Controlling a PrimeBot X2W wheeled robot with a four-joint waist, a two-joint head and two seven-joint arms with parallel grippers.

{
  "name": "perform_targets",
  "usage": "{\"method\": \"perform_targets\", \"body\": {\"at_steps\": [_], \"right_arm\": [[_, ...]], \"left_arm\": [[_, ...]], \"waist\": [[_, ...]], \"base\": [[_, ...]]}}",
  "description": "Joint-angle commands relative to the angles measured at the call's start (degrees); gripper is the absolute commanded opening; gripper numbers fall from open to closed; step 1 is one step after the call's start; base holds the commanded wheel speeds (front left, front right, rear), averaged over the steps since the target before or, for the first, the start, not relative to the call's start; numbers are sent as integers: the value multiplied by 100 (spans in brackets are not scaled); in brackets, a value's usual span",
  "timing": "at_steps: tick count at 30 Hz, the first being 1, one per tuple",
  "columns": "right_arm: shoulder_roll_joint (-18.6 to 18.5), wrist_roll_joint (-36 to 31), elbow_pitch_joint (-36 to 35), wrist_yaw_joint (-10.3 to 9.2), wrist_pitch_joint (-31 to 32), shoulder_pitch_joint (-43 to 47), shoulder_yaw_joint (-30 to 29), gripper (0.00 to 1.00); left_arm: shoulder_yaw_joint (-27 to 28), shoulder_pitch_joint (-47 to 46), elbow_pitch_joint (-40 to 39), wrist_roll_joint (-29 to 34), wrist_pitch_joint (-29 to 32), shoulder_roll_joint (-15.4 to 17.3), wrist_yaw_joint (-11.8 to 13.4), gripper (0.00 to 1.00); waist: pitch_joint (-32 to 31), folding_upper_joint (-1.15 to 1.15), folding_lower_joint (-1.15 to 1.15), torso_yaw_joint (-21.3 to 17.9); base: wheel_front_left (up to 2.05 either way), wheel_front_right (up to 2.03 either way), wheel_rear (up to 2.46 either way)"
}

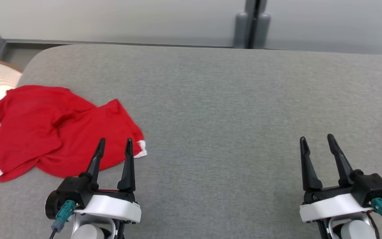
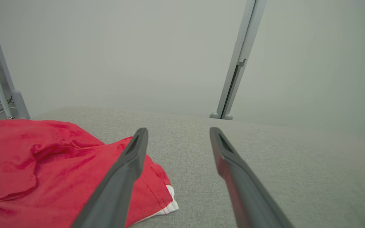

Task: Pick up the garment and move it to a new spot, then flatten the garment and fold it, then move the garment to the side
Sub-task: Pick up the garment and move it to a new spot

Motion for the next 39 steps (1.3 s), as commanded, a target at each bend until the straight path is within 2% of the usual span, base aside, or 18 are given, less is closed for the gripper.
{"method": "perform_targets", "body": {"at_steps": [1,9,21,29,39], "right_arm": [[-8,-23,23,-11,-5,-47,28,100],[-9,-71,180,-11,-5,23,290,100],[-10,-38,296,-11,-6,51,594,100],[-10,-2,333,-11,-5,72,662,100],[-10,-56,334,-11,-5,-16,672,100]], "left_arm": [[20,25,-20,-31,1,23,31,100],[103,104,-67,-82,1,20,77,100],[313,342,-47,-92,1,20,92,100],[383,428,-41,-39,1,20,51,100],[748,224,-50,-76,2,22,36,100]], "waist": [[-12,0,0,264],[-134,0,0,1031],[-323,0,0,1822],[-407,0,0,1982],[-260,0,0,1882]], "base": [[0,0,0],[0,0,0],[0,0,0],[0,0,0],[0,0,0]]}}
